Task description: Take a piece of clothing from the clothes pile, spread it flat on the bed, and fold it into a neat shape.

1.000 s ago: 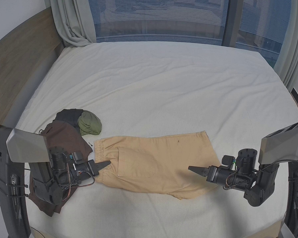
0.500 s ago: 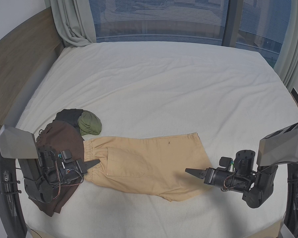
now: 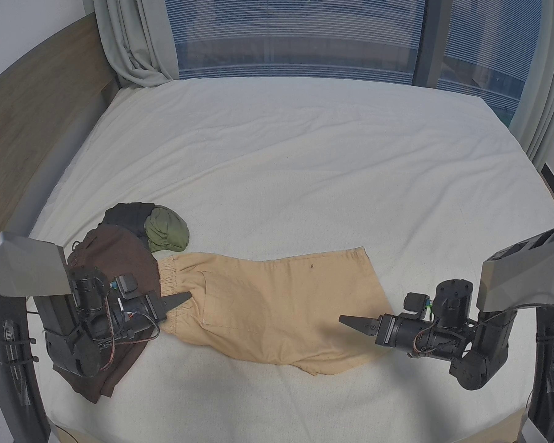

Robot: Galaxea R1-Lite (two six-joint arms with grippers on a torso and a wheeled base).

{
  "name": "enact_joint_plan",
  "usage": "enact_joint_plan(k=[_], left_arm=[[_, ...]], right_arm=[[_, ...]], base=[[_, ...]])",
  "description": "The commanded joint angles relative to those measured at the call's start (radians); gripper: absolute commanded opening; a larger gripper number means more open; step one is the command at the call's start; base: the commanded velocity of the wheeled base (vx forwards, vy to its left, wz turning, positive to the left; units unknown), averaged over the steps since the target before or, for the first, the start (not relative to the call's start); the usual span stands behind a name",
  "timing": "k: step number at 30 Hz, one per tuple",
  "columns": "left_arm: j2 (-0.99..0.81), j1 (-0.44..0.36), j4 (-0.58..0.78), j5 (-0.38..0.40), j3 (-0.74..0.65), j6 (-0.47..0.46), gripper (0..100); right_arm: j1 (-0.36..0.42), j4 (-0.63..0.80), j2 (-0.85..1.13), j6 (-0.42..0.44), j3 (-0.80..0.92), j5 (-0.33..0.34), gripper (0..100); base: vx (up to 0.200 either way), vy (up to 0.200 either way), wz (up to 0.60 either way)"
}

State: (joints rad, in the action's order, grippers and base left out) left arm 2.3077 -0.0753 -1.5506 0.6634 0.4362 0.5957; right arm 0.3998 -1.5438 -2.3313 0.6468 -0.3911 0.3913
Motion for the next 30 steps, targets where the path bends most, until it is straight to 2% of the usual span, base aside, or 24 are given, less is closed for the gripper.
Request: enact_joint_plan(k=[1, 4, 15, 19, 30], left_arm=[[-0.037, -0.05, 0.001, -0.002, 0.012, 0.007, 0], [-0.045, -0.069, 0.001, -0.005, 0.024, 0.007, 0], [-0.044, -0.215, 0.001, -0.084, 0.127, 0.035, 0], [-0.044, -0.264, 0.001, -0.09, 0.161, 0.073, 0], [-0.027, -0.336, 0.012, -0.11, 0.222, 0.101, 0]], right_arm=[[0.016, -0.001, 0.026, 0.001, 0.001, 0.001, 100], [0.017, -0.001, 0.032, 0.001, 0.001, 0.0, 100], [0.014, -0.001, 0.056, 0.004, -0.005, -0.002, 100], [0.011, -0.001, 0.056, 0.004, -0.006, -0.002, 100], [0.001, -0.001, 0.079, 0.01, -0.023, -0.002, 100]], base=[[0.0, 0.0, 0.0], [0.0, 0.0, 0.0], [0.0, 0.0, 0.0], [0.0, 0.0, 0.0], [0.0, 0.0, 0.0]])
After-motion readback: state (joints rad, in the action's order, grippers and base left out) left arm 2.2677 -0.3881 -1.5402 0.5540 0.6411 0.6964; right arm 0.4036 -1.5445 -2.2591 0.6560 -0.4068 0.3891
